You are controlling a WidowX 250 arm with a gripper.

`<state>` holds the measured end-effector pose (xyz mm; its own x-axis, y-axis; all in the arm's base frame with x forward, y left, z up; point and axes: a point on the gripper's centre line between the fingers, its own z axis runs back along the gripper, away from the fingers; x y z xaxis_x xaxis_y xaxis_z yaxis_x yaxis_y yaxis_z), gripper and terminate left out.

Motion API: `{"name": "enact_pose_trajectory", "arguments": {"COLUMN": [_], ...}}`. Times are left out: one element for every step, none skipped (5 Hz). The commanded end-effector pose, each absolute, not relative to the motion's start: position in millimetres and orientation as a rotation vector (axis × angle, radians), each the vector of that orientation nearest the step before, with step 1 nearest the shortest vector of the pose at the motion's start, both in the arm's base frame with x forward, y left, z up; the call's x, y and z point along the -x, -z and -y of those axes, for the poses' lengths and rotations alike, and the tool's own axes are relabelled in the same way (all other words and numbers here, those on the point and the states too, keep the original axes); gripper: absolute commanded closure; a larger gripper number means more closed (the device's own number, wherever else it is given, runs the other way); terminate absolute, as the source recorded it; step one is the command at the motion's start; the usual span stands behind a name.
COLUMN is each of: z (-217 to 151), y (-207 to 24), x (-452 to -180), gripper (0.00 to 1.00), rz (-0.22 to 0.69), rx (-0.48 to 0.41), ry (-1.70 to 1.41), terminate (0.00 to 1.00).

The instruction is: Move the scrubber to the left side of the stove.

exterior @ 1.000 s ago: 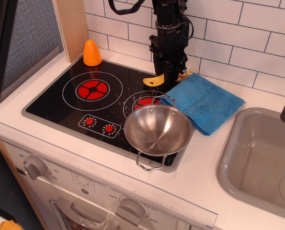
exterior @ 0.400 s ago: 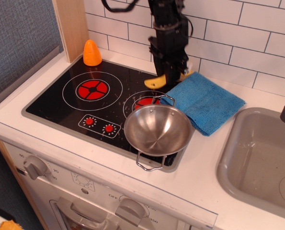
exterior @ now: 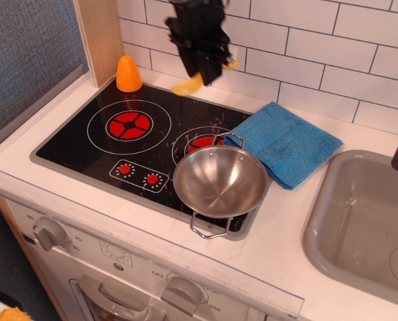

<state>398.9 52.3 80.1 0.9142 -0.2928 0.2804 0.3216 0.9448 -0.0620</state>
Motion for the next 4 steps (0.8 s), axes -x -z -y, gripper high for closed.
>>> {"name": "enact_pose_trajectory", "arguments": {"z": [-113, -128, -137, -143], "y": [-102, -78, -58, -39], "x": [-327, -302, -294, -291], "gripper": [1.00, 1.00, 1.00, 1.00], "rz": [0.373, 0.354, 0.383, 0.348], "rx": [0.054, 0.036, 0.006, -0.016], "ry": [0.087, 0.007, -0.087, -0.168], "terminate": [0.00, 0.00, 0.00, 0.00]}}
